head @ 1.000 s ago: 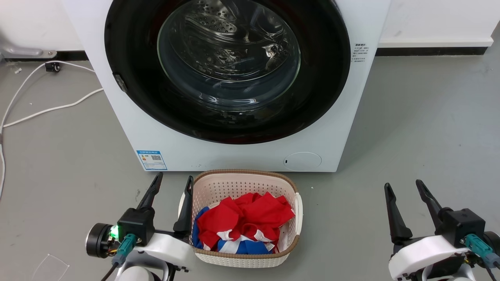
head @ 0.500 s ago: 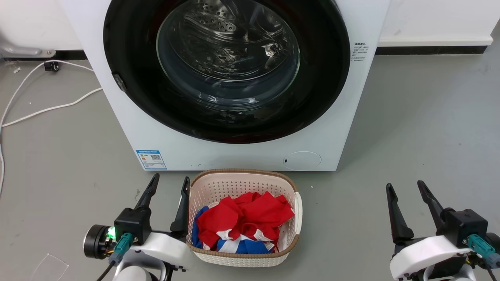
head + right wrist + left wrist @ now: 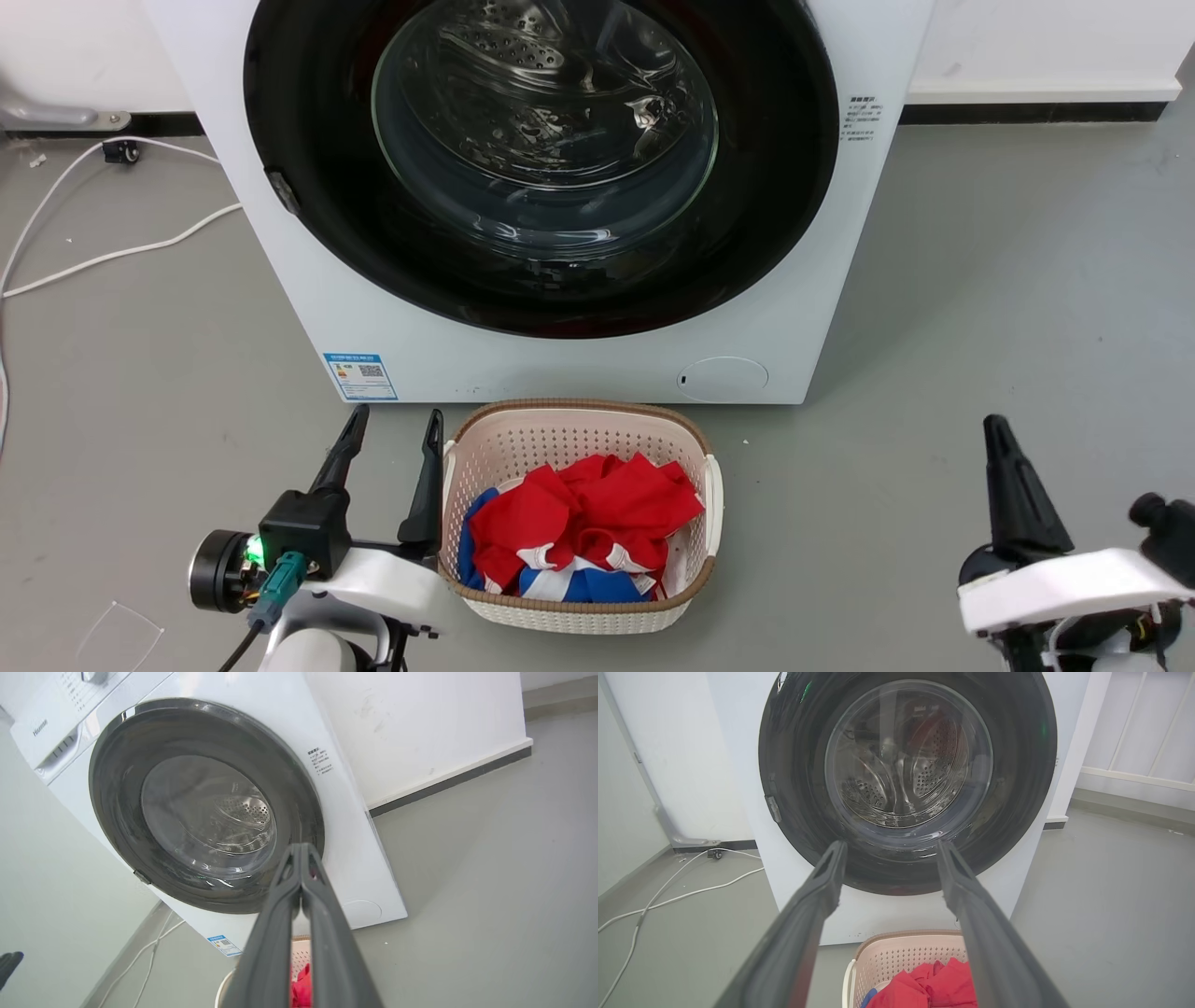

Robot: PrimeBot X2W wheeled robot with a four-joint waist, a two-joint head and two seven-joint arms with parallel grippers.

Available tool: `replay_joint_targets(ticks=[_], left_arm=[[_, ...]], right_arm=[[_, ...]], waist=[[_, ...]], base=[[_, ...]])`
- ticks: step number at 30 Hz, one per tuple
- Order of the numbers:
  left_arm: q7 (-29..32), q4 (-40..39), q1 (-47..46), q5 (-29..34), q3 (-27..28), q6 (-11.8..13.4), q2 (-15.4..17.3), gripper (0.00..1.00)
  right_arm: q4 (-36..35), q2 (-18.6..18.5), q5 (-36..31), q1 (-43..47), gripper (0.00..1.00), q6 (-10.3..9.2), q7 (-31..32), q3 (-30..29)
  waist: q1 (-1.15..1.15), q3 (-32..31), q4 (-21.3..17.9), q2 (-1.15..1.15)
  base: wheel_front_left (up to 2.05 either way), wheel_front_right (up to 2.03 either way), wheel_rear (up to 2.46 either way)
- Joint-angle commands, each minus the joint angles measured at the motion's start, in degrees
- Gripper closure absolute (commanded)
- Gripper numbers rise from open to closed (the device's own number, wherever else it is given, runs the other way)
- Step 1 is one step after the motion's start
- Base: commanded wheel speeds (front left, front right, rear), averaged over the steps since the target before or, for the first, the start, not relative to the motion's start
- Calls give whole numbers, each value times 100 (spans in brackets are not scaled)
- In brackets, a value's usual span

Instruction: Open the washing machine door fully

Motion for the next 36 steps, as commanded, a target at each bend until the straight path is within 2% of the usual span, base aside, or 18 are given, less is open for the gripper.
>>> replay_joint_targets(ticks=[1,4,9,12,16,18,24,27,31,36], left_arm=[[-16,-25,-38,18,13,-12,-15,0],[-17,-83,-39,26,32,-12,-28,0],[-16,-124,-146,-2,54,-9,-51,0],[-17,-162,-198,-37,72,-6,-70,0],[-16,-254,-325,-61,94,24,-90,0],[-16,-312,-392,-79,94,31,-97,0],[-17,-519,-700,-62,31,45,-117,0],[-16,-608,-871,-96,-40,53,-121,0],[-16,-714,-1022,-186,-137,93,-128,0],[-16,-828,-1130,-304,-322,149,-130,0]], right_arm=[[18,14,202,-68,100,0,-22,-7],[38,11,1136,-192,100,0,-24,-87],[115,10,3355,-506,100,0,69,-293],[220,9,4415,-820,100,0,153,-631],[401,-2,5320,-1328,100,0,375,-1199],[540,-141,5691,-1649,100,1,531,-1465],[1279,-755,6387,-2776,100,1,956,-1856],[1787,-1186,6488,-3376,100,1,1219,-1758],[2524,-1720,6490,-4184,100,1,1693,-1441],[3237,-2100,6389,-5134,100,1,2634,-696]], waist=[[0,18,-4,0],[0,80,-10,0],[0,276,-8,0],[0,435,-4,0],[0,711,20,0],[0,876,39,0],[0,1423,113,0],[0,1674,187,0],[0,1927,267,0],[0,2143,346,0]], base=[[0,0,0],[0,0,0],[0,0,0],[0,0,0],[0,0,0],[0,0,0],[0,0,0],[0,0,0],[0,0,0],[0,0,0]])
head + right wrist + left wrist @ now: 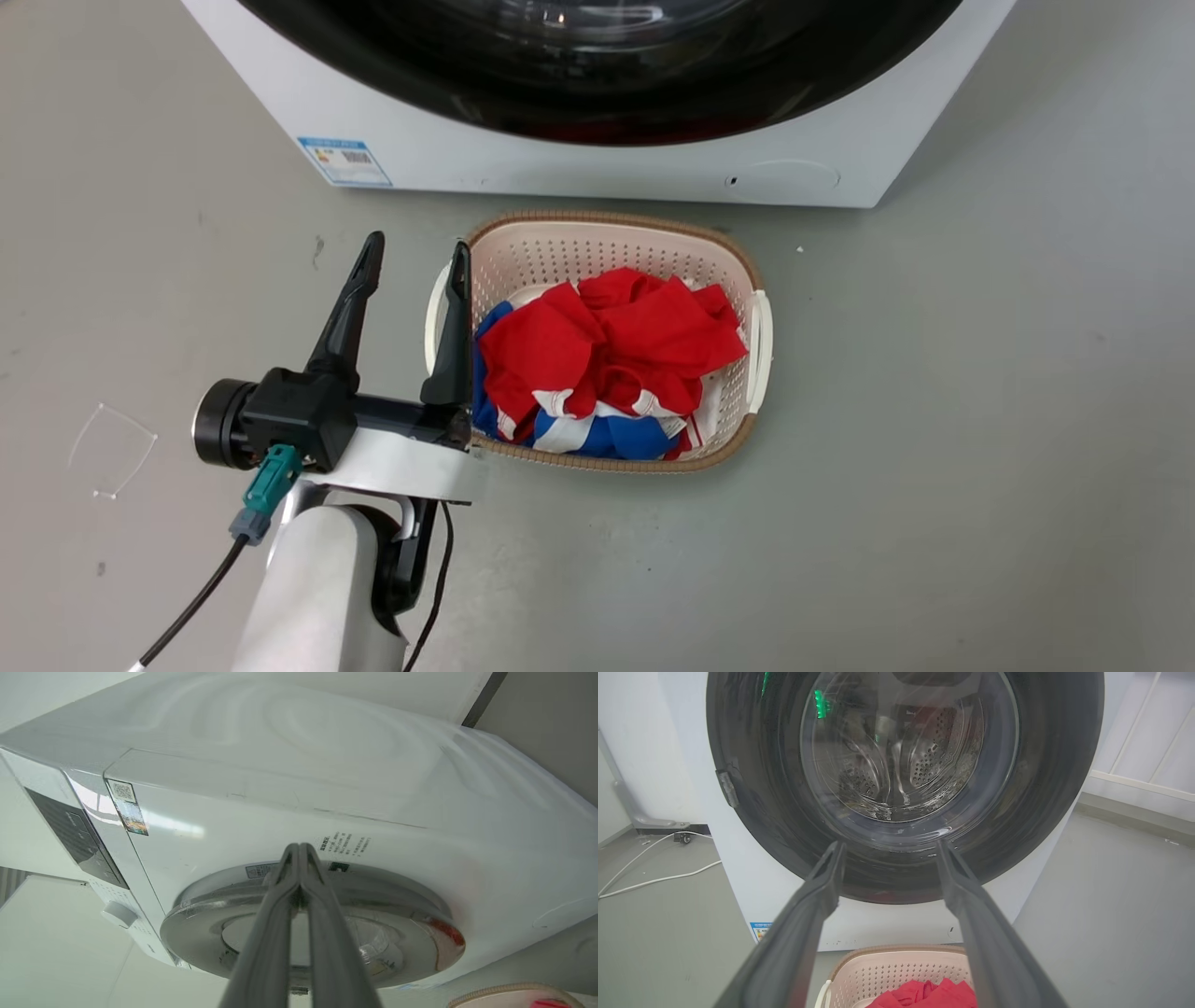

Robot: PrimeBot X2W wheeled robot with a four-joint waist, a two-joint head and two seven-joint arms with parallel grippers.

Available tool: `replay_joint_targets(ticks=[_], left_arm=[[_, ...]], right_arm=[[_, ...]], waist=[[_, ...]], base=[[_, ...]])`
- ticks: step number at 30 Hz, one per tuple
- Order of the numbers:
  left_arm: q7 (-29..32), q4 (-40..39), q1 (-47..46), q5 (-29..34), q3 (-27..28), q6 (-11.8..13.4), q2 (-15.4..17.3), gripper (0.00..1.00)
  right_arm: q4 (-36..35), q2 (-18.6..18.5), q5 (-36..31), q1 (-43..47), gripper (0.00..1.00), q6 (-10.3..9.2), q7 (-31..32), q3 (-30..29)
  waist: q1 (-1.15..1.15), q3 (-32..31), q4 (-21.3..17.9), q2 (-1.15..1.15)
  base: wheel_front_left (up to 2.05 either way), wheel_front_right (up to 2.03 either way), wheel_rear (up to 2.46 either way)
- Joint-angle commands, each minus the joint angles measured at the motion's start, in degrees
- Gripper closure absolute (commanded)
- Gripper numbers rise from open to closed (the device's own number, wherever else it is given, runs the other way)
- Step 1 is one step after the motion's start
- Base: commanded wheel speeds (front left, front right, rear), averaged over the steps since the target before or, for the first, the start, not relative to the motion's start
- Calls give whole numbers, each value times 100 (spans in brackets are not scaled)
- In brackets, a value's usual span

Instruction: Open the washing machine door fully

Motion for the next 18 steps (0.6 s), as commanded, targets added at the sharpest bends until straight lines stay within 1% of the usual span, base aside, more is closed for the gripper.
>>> replay_joint_targets(ticks=[1,5,9,12,14,18], left_arm=[[-16,-53,-98,-22,-29,46,-12,0],[-15,-108,-171,5,-104,40,-12,0],[-16,-157,-259,0,-159,40,-11,0],[-16,-194,-283,-27,-201,47,-12,0],[-16,-214,-271,-51,-248,61,-12,0],[-16,-225,-286,-79,-331,69,-13,0]], right_arm=[[194,-113,-80,-434,100,2,304,264],[593,-145,-283,-1122,100,2,761,749],[933,-13,-521,-1764,100,2,1081,1168],[1074,58,-757,-2106,100,2,1144,1407],[1176,146,-854,-2266,100,2,1154,1483],[1338,188,-958,-2470,100,2,1113,1527]], waist=[[-1,153,62,0],[-1,316,90,0],[-1,464,157,0],[-1,528,213,0],[-1,552,255,0],[-1,595,333,0]], base=[[0,0,0],[0,0,0],[0,0,0],[0,0,0],[0,0,0],[0,0,0]])
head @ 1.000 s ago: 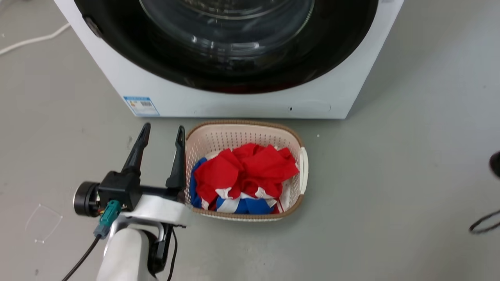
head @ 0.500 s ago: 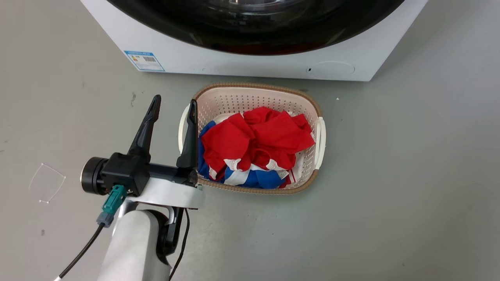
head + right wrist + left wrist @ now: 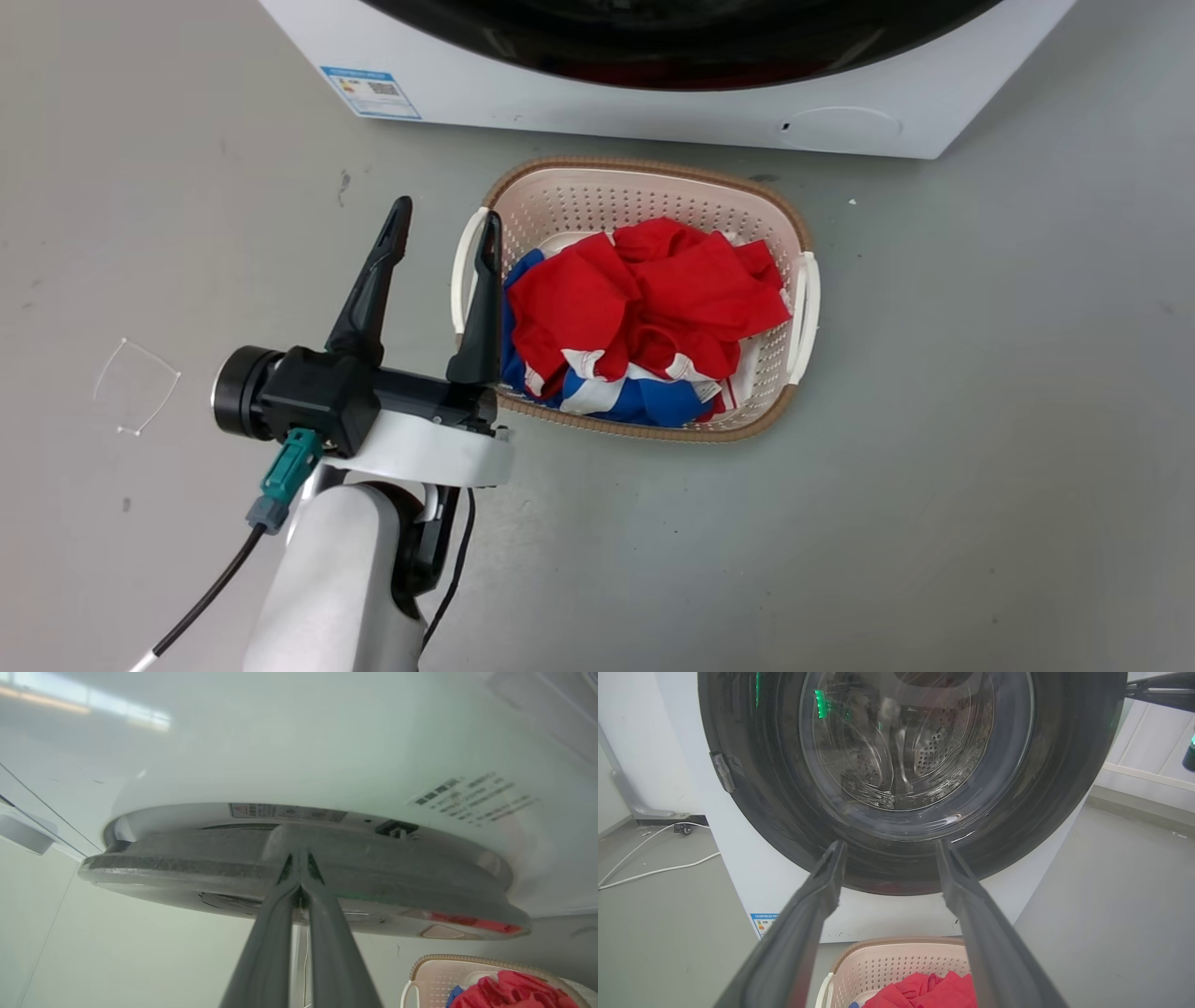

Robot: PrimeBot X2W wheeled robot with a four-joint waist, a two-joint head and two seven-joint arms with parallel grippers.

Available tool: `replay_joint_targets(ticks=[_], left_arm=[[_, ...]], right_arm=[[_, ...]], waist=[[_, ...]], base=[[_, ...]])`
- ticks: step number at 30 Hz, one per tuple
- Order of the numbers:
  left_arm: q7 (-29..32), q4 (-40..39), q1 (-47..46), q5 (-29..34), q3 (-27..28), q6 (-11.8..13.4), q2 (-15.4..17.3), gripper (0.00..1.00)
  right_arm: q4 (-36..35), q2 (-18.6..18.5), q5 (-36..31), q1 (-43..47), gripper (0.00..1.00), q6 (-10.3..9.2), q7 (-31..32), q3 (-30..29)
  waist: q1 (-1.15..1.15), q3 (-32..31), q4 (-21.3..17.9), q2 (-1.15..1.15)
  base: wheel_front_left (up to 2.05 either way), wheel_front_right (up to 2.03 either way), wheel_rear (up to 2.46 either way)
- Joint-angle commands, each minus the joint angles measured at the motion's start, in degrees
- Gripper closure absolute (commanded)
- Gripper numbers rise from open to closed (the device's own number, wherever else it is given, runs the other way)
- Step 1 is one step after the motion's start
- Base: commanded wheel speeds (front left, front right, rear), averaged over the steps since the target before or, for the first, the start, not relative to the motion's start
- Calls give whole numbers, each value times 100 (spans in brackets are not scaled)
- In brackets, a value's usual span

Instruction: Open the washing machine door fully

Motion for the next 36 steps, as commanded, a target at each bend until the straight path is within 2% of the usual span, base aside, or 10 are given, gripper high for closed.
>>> replay_joint_targets(ticks=[1,8,16,25,36], left_arm=[[-16,-33,-60,-27,-41,28,-11,0],[-16,-87,-115,-80,-161,96,-10,0],[-15,-123,-129,-159,-219,201,-11,0],[-16,-74,-38,-205,-193,204,-11,0],[-16,201,257,-153,-137,103,-11,0]], right_arm=[[92,25,-50,-137,100,2,-23,15],[531,90,-320,-538,100,2,-142,63],[585,184,-433,-600,100,2,230,186],[99,209,-101,58,100,9,959,20],[-474,389,217,1326,100,8,1796,98]], waist=[[-1,37,49,0],[-1,192,151,0],[-1,287,167,0],[-1,-81,88,0],[-1,-910,18,0]], base=[[0,0,0],[0,0,0],[0,0,0],[0,0,0],[0,0,0]])
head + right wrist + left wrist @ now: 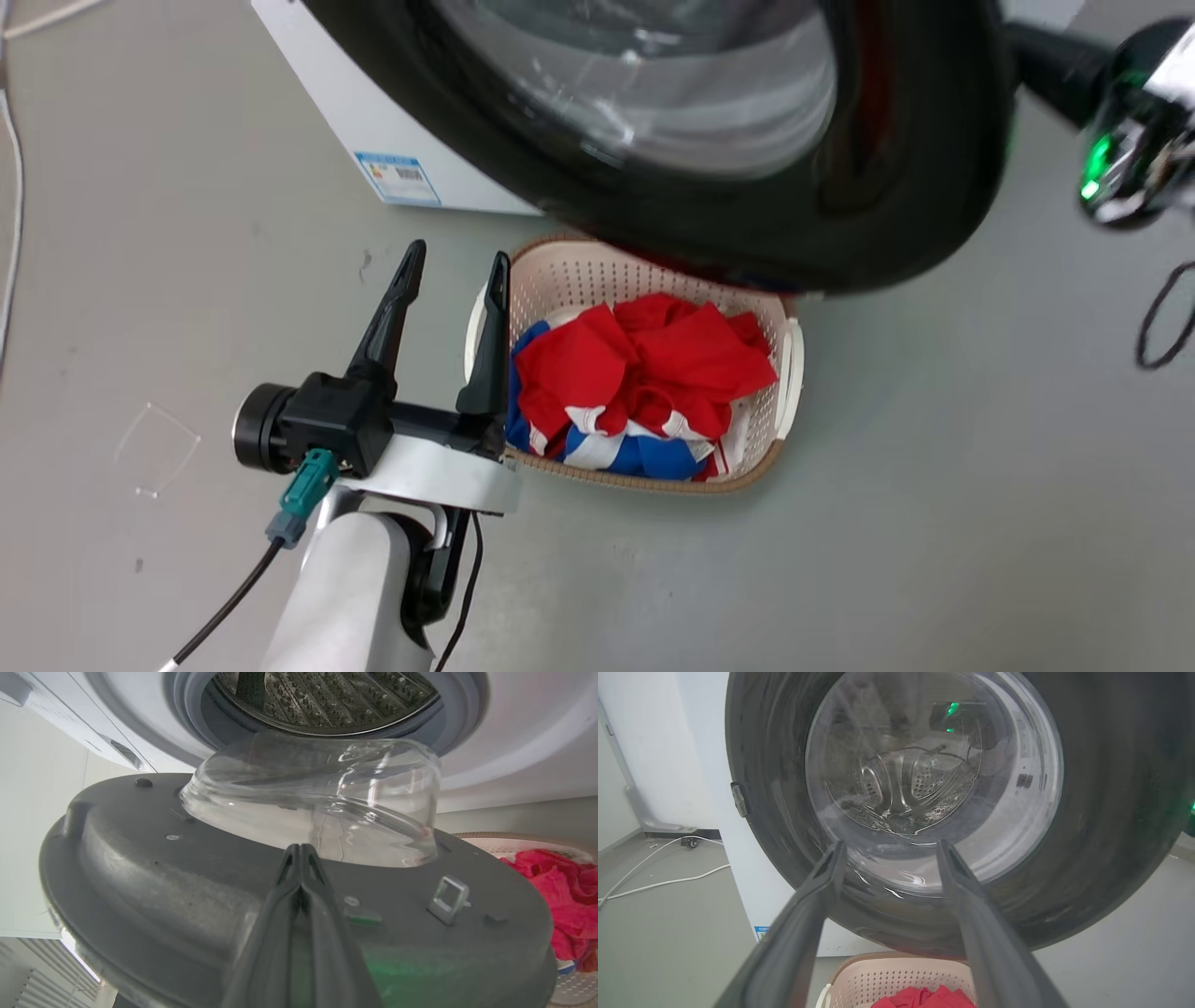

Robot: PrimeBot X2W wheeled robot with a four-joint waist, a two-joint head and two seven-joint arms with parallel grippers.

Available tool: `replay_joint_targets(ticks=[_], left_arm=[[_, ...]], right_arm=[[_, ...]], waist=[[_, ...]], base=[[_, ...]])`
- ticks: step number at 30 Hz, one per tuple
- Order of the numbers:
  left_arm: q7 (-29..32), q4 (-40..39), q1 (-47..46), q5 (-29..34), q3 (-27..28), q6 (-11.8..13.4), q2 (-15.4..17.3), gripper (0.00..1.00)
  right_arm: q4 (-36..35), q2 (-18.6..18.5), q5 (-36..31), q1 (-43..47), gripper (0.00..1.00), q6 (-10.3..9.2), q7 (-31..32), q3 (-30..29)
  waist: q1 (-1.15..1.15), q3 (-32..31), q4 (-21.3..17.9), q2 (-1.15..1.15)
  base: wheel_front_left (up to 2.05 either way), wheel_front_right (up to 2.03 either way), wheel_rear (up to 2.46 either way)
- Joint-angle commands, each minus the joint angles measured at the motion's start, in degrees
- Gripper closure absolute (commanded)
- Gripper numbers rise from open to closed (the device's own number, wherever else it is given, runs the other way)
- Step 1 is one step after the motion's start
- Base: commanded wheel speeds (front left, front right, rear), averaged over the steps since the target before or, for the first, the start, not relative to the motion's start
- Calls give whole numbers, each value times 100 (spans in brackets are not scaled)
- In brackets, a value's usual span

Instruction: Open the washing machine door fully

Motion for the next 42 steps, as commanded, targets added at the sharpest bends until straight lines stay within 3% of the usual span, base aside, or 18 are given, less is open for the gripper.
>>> replay_joint_targets(ticks=[1,6,18,31,37,42], left_arm=[[-15,54,102,36,19,-34,-9,0],[-16,204,317,71,77,-93,-9,0],[-15,474,1008,209,265,-241,-1,0],[-16,572,1179,227,206,-311,-7,0],[-15,604,1190,174,212,-309,-9,0],[-16,617,1184,129,211,-250,-9,0]], right_arm=[[-84,142,76,286,100,16,116,44],[-222,340,118,884,100,16,277,155],[-308,1223,77,1713,100,16,412,622],[-717,1542,192,2217,100,16,535,1099],[-1066,1550,108,2404,100,16,213,1187],[-1365,1380,-296,2644,100,16,-730,995]], waist=[[0,-299,-32,0],[0,-746,-95,0],[0,-1509,-307,0],[0,-1677,-328,0],[0,-1683,-381,0],[0,-1673,-461,0]], base=[[0,0,0],[0,0,0],[0,0,0],[0,0,0],[0,0,0],[0,0,0]])
